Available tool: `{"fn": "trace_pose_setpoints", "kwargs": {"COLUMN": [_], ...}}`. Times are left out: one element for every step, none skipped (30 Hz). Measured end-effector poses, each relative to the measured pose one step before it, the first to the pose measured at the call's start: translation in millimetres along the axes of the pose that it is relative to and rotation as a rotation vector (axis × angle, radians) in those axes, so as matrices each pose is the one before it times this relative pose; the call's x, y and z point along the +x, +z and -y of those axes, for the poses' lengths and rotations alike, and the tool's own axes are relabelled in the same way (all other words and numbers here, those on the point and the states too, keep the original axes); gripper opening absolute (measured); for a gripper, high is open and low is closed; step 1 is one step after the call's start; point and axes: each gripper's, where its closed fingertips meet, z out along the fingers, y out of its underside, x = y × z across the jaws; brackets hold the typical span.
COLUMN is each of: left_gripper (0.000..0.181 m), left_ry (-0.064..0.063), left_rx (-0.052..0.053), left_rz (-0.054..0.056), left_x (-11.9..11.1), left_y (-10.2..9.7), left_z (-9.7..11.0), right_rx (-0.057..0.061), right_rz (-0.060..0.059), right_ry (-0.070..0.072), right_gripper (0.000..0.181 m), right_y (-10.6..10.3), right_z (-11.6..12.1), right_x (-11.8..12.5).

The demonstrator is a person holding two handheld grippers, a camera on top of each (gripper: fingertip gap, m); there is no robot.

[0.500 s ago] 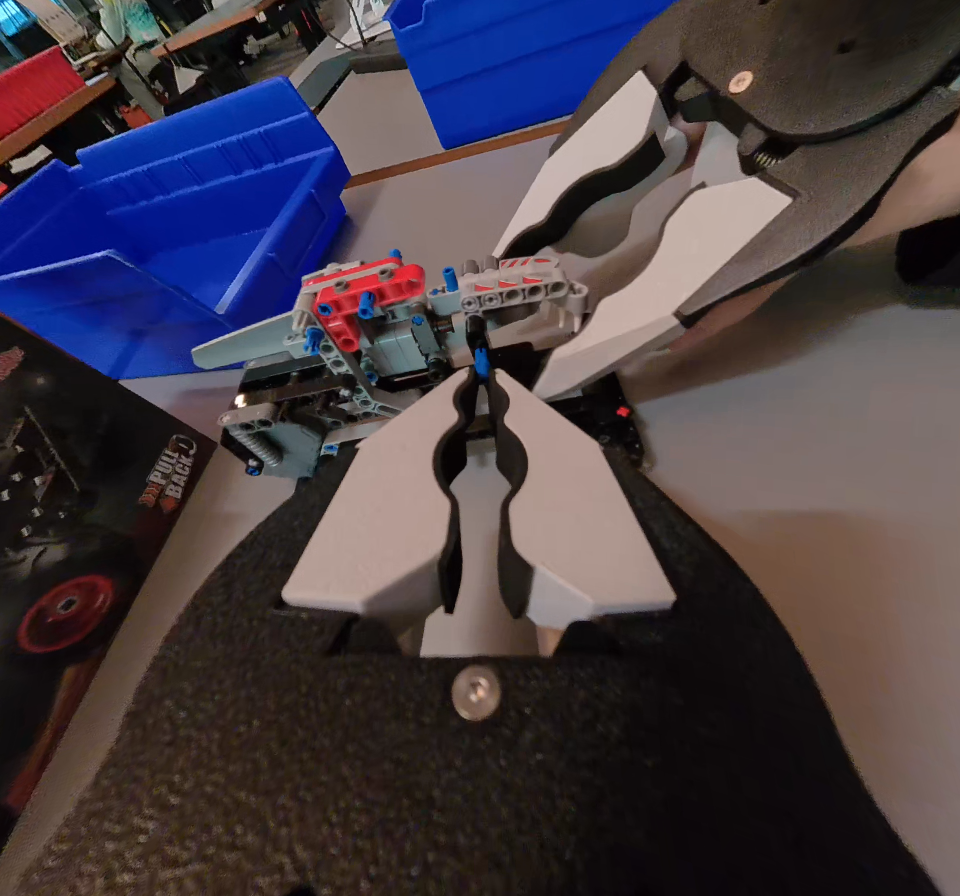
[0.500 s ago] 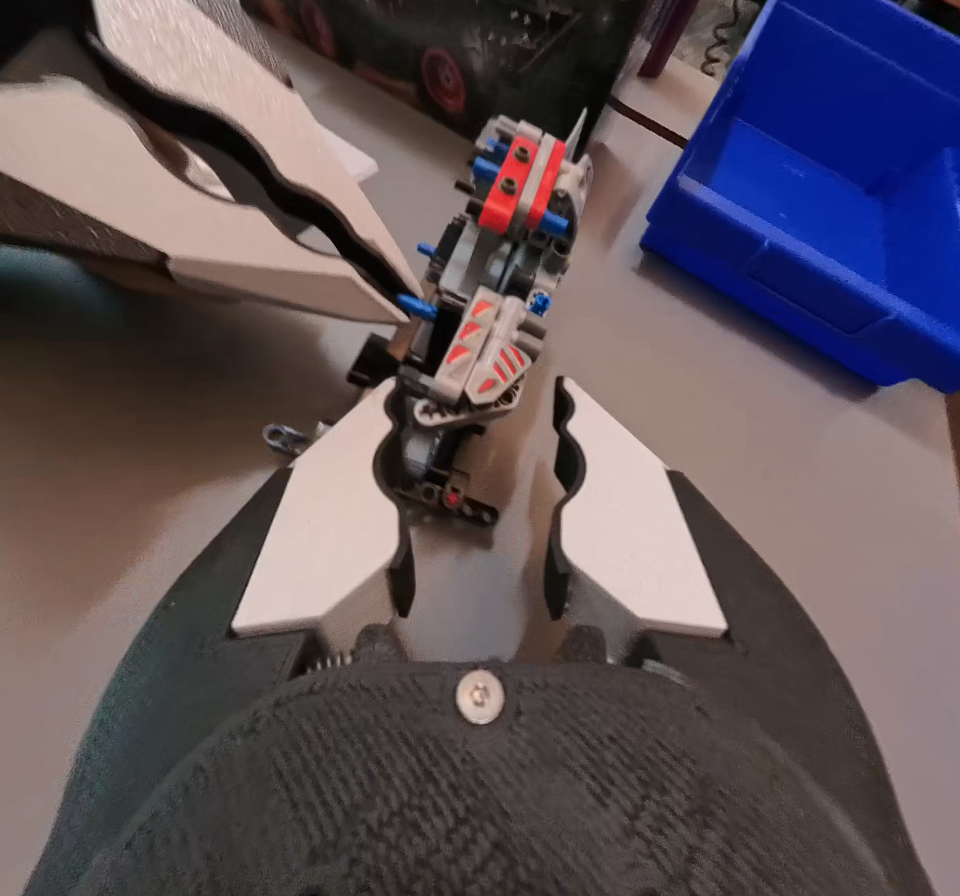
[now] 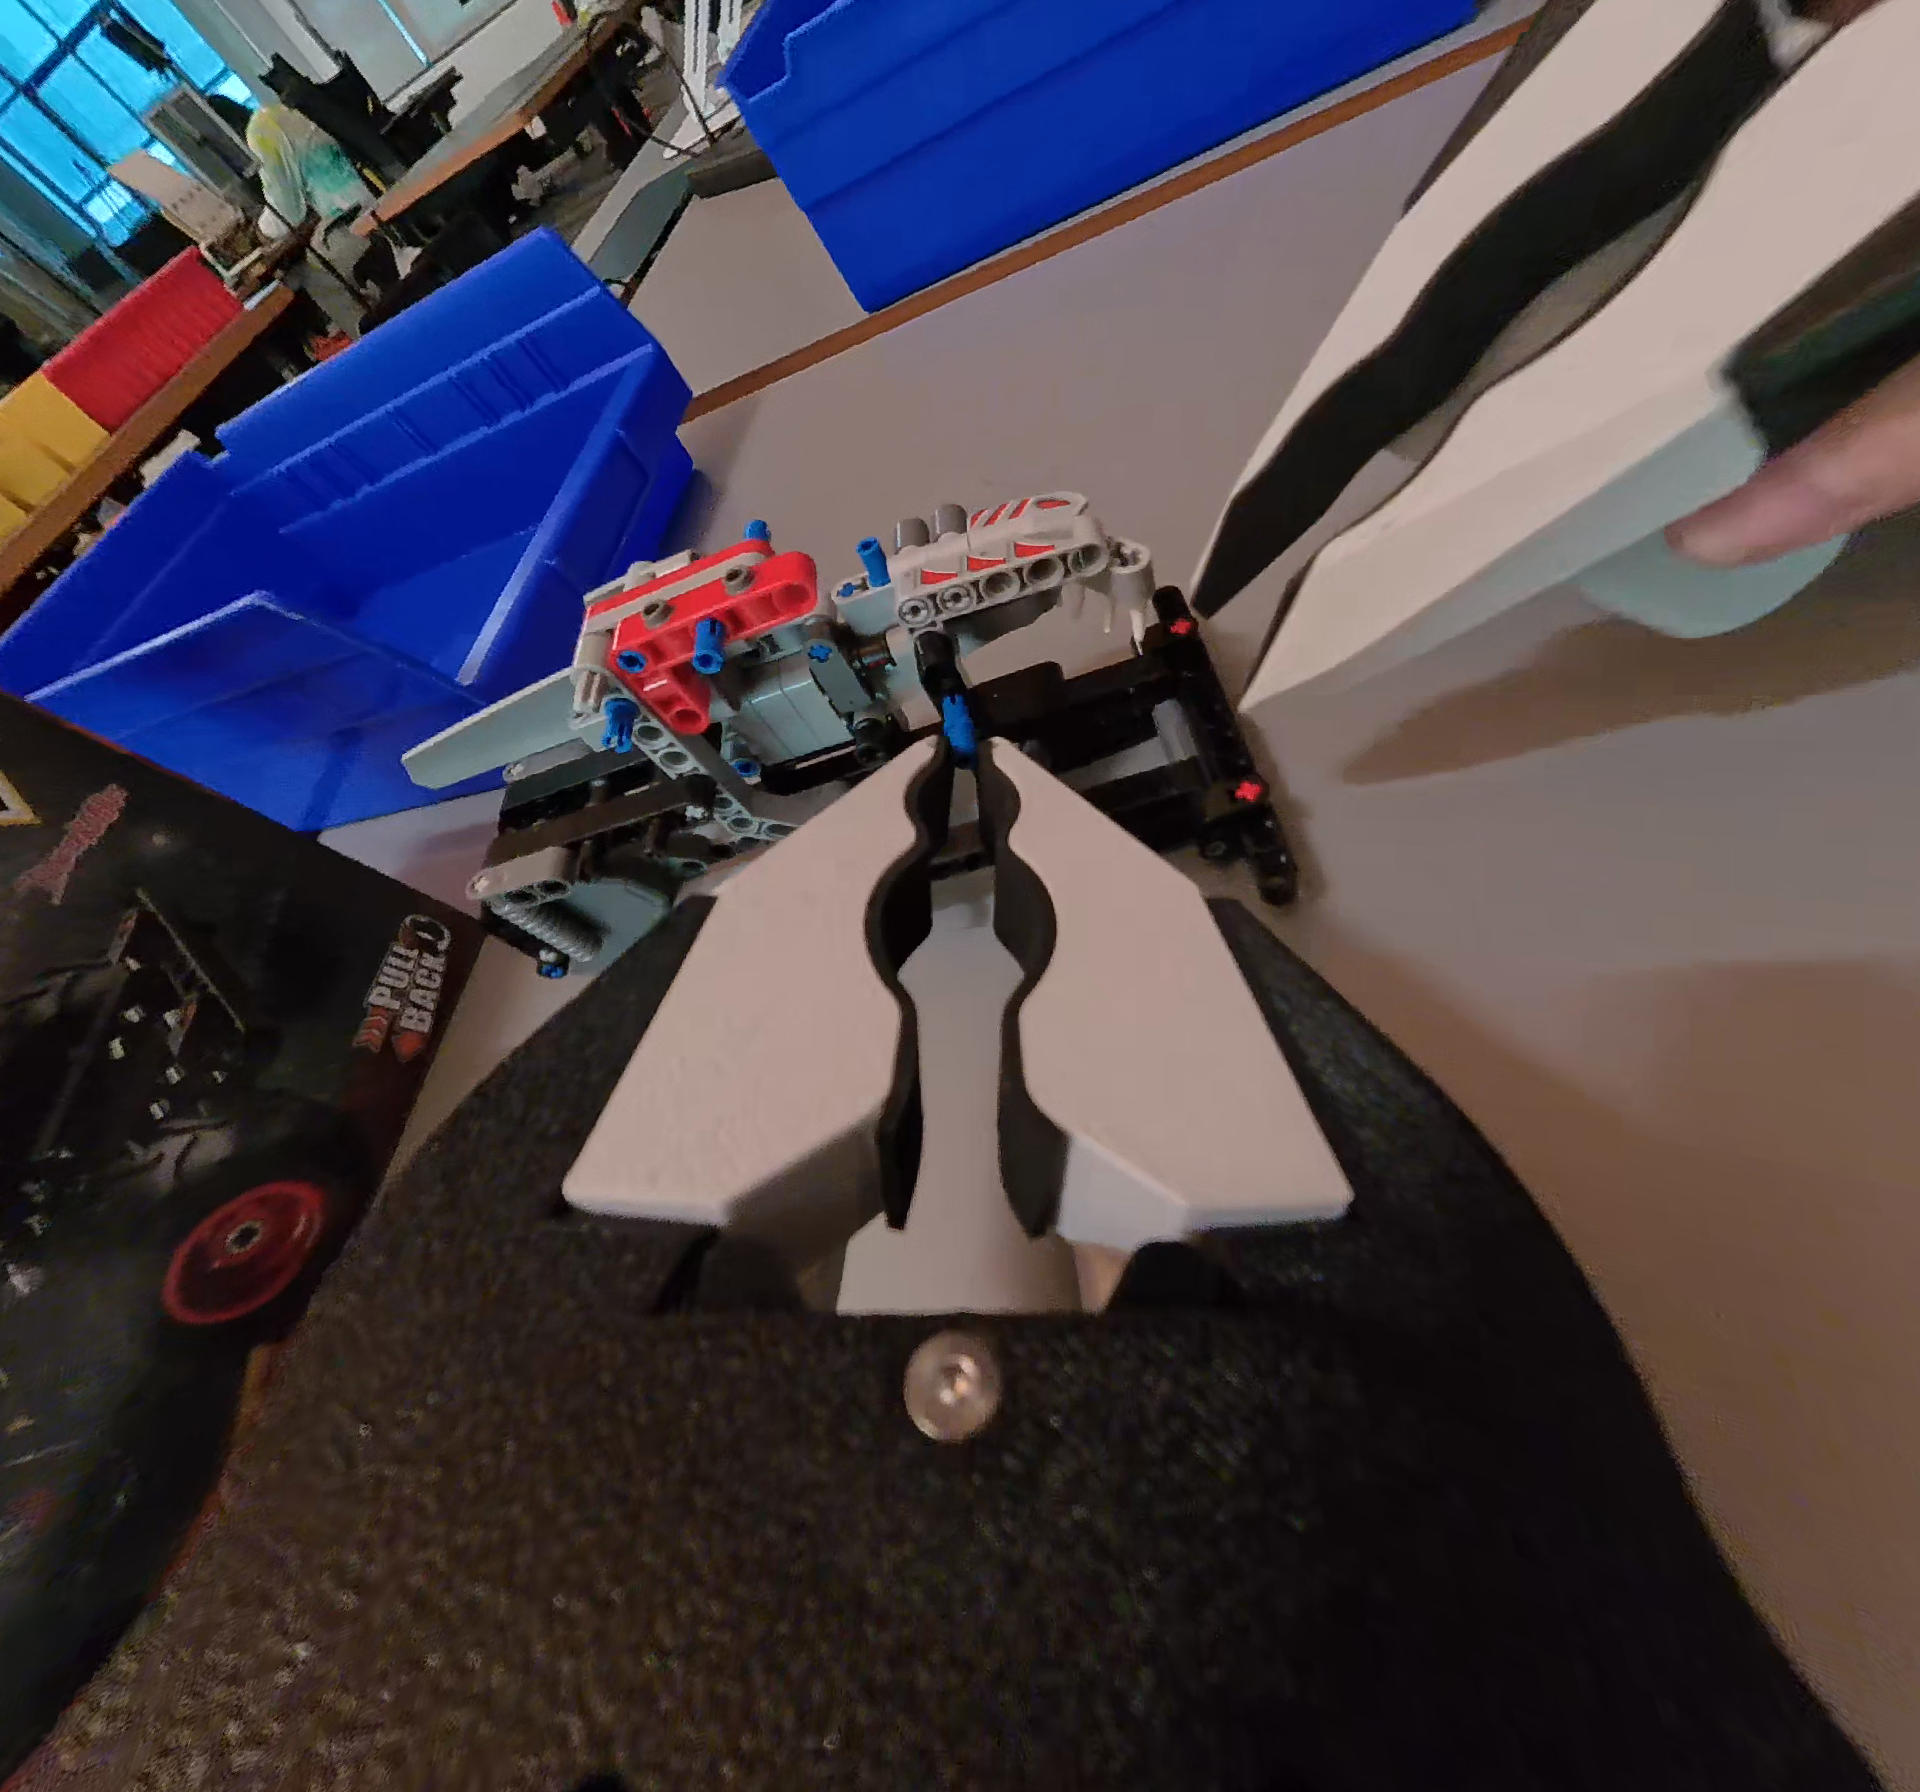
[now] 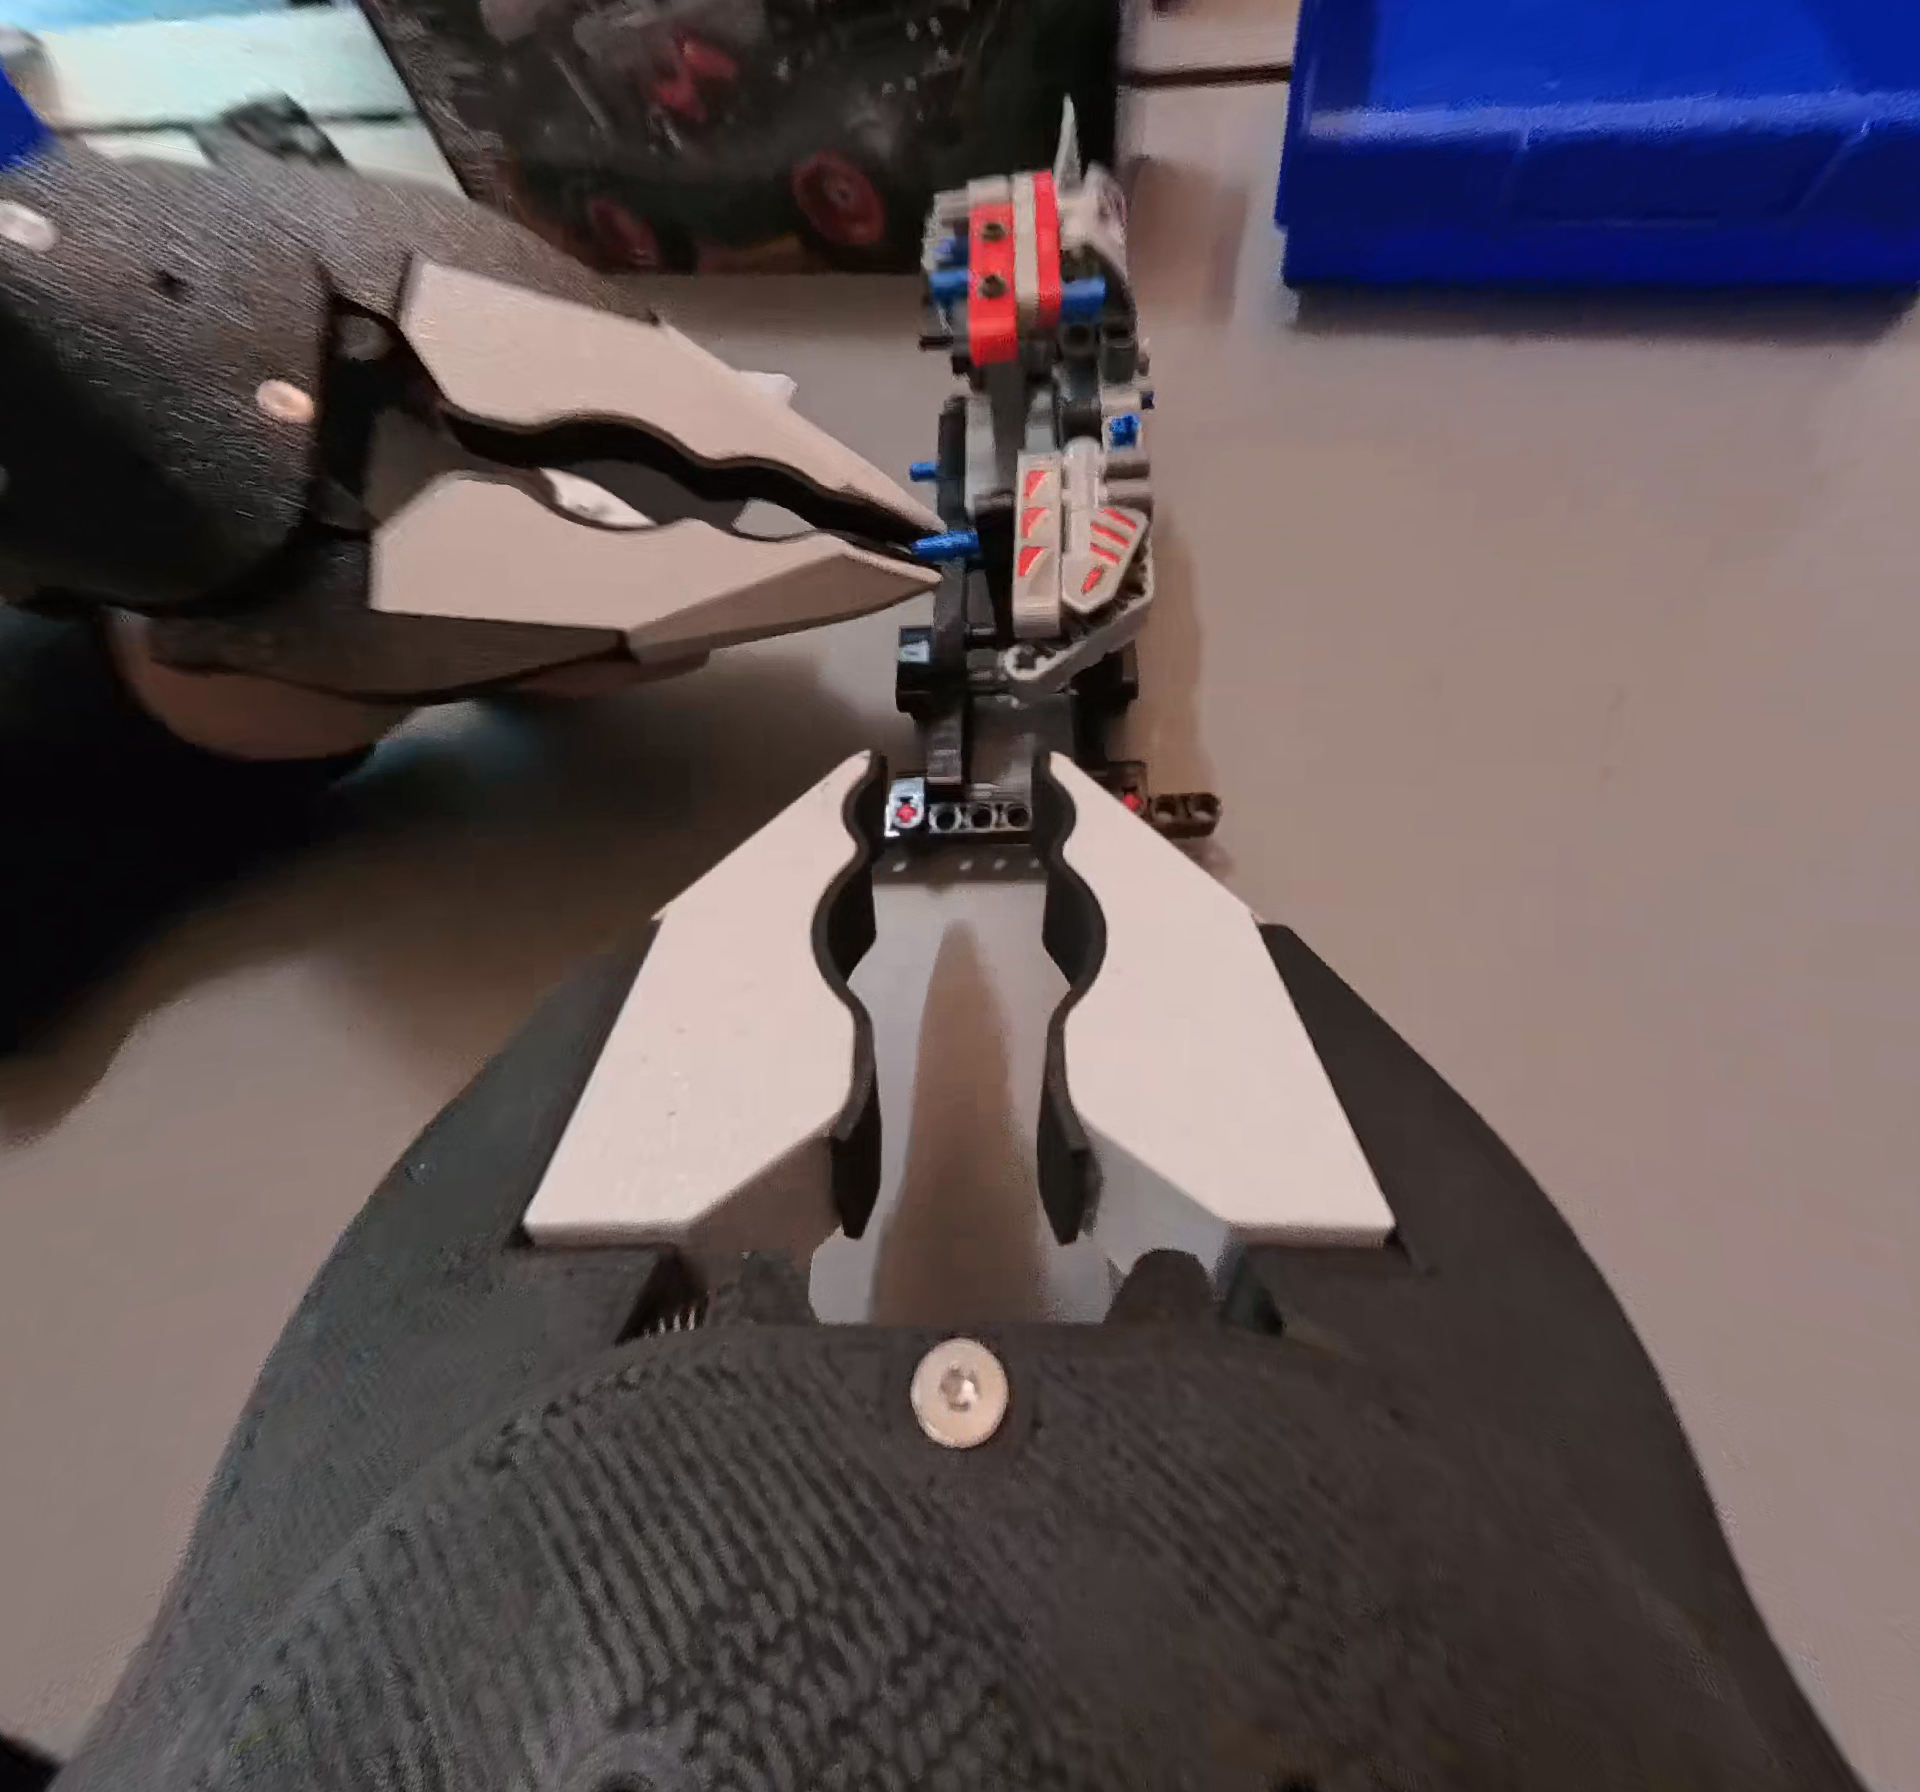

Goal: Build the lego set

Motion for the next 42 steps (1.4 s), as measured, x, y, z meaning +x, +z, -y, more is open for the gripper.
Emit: {"fn": "trace_pose_setpoints", "kwargs": {"left_gripper": [0.002,0.002,0.002,0.002,0.002,0.002,0.002,0.002,0.002,0.002,0.002,0.002,0.002,0.002,0.002,0.002,0.002,0.002,0.002,0.002,0.002,0.002,0.002,0.002,0.002,0.002,0.002,0.002,0.002,0.002,0.002,0.003,0.003,0.003,0.003,0.003,0.003,0.003,0.003,0.003,0.002,0.003], "left_ry": [0.021,0.0247,0.0318,0.0374,0.0385,0.0372,0.0384,0.0356,0.0247,0.0065,-0.0099,-0.0201,-0.0203,-0.0146,-0.0079,0.0028,0.012,0.0146,0.0157,0.0154,0.0154,0.01,0.0019,-0.0007,0.0052,0.013,0.0139,0.0085,0.0051,0.0056,0.0101,0.0072,-0.0016,-0.0075,-0.0061,-0.0043,-0.0013,0.0032,0.004,0.0052,0.0126,0.0169], "left_rx": [0.0049,0.0048,0.0045,0.0034,0.0021,0.006,0.0079,0.0081,0.0055,0.0024,0.0026,0.0057,0.0077,0.0082,0.005,0.0008,0.0023,0.0037,0.004,0.0019,0.0043,0.008,0.0081,0.007,0.0098,0.0077,0.0042,0.0027,0.0031,0.0027,0.0053,0.0036,0.003,0.0025,0.0029,0.0047,0.0046,0.0015,-0.0016,-0.0019,-0.0017,0.001], "left_rz": [-0.0024,0.0,0.0017,0.0051,0.0069,0.0046,0.0004,0.0021,0.0055,0.0021,-0.0057,-0.0115,-0.011,-0.0054,0.0022,-0.0044,-0.0047,-0.0078,-0.0046,-0.0005,-0.0038,-0.0038,-0.0053,-0.0084,-0.0145,-0.0145,-0.0088,-0.0031,-0.0078,-0.0078,-0.0105,-0.0071,-0.0013,0.0,-0.0019,-0.0021,-0.0006,0.0016,0.0067,0.0061,0.0025,0.0022], "left_x": [1.59,1.25,1.18,1.01,0.97,1.59,2.27,2.27,1.44,1.34,1.48,1.64,0.83,-0.31,-1.44,-0.04,0.48,1.45,1.52,1.04,1.49,1.08,0.73,0.84,1.87,2.28,1.99,1.61,2.45,2.18,2.14,1.44,0.53,0.25,0.32,0.12,0.13,-0.11,-0.63,-0.24,0.44,0.67], "left_y": [-0.52,-0.88,-0.84,-0.78,-0.68,-0.28,-0.18,0.08,0.33,0.4,0.28,0.21,0.15,0.2,0.4,0.52,0.69,0.65,0.58,0.81,1.14,1.09,1.03,0.71,0.89,0.63,0.6,0.55,0.45,0.27,0.14,0.1,-0.03,0.02,0.02,0.15,0.14,0.05,0.11,0.2,0.39,0.43], "left_z": [0.57,0.24,0.19,0.16,0.05,0.83,1.4,1.78,1.66,1.48,1.54,1.78,1.9,1.75,1.28,0.73,0.78,1.36,1.6,1.3,1.18,1.46,1.71,1.72,2.2,2.13,1.85,1.59,1.27,0.92,1.07,0.75,0.68,0.46,0.11,0.15,0.09,0.07,-0.01,0.36,0.43,0.65], "right_rx": [-0.0342,-0.0266,-0.004,0.0101,0.0127,0.0209,0.0126,-0.0082,-0.0255,-0.0265,-0.0157,-0.0033,0.0062,0.0124,0.007,0.0013,-0.0076,-0.0076,-0.0048,-0.002,0.0009,0.004,0.0071,0.0003,-0.0054,-0.0115,-0.0108,-0.0088,-0.0071,-0.0094,-0.0137,-0.0154,-0.009,0.0052,0.0253,0.045,0.0501,0.0393,0.0183,-0.0035,-0.0103,-0.0038], "right_rz": [-0.0105,-0.0031,-0.011,-0.0158,-0.0069,0.0122,0.0204,0.0121,0.0034,-0.0018,-0.0088,-0.0009,0.0091,0.0032,-0.0068,-0.0078,-0.0094,-0.0126,-0.0119,-0.0106,-0.0131,-0.0102,0.0025,0.0051,-0.0048,0.0005,0.0126,0.01,-0.0095,-0.0164,-0.0164,-0.0172,-0.0277,-0.0326,-0.0293,-0.0187,0.0023,0.0202,0.0194,0.0157,0.0197,0.0211], "right_ry": [-0.0034,-0.0056,-0.0033,0.0029,0.0134,0.0169,0.0169,0.0083,-0.0023,-0.009,-0.0057,-0.0044,-0.007,-0.0071,-0.006,-0.0072,-0.0075,-0.008,-0.0126,-0.0147,-0.0061,0.013,0.0105,-0.0084,-0.011,-0.0041,-0.0028,-0.0079,-0.016,-0.0266,-0.0319,-0.0318,-0.0248,-0.0167,-0.0091,-0.0055,-0.0119,-0.0234,-0.0221,-0.0161,-0.0212,-0.0256], "right_gripper": [0.027,0.03,0.032,0.032,0.033,0.032,0.029,0.029,0.031,0.033,0.033,0.034,0.037,0.04,0.04,0.041,0.042,0.041,0.041,0.041,0.04,0.038,0.037,0.038,0.036,0.037,0.041,0.045,0.047,0.048,0.048,0.05,0.053,0.057,0.061,0.067,0.072,0.074,0.075,0.074,0.072,0.069], "right_y": [3.44,2.01,0.67,0.1,-0.12,-0.21,0.1,0.97,1.78,1.98,1.39,0.49,-0.38,-0.76,-0.58,-0.38,-0.43,-0.9,-1.09,-0.89,-0.73,-1.0,-1.18,-2.06,-2.99,-3.08,-2.5,-2.77,-3.99,-5.18,-5.94,-6.37,-6.22,-5.52,-3.91,-1.49,1.42,4.43,6.24,6.11,5.33,4.43], "right_z": [-6.97,-3.68,0.37,1.98,1.95,2.93,0.93,-2.11,-4.69,-4.55,-2.92,-0.88,0.97,1.78,0.85,0.12,-1.55,-1.48,-0.99,-0.93,-0.96,0.06,0.62,-1.15,-2.07,-2.72,-2.56,-1.65,-1.27,-1.68,-2.41,-2.61,-1.18,1.75,5.64,9.25,9.83,6.88,2.15,-1.26,-1.94,-1.01], "right_x": [0.95,0.01,1.41,2.96,1.96,-1.63,-3.83,-2.96,-1.4,-0.6,0.55,-0.64,-2.08,-1.23,0.33,0.66,1.13,1.61,1.69,1.8,2.77,2.97,1.34,0.51,1.69,0.55,-1.55,-1.54,1.05,1.87,2.08,2.61,4.9,6.41,6.16,4.19,0.62,-1.49,-0.26,0.65,-0.62,-1.38]}}
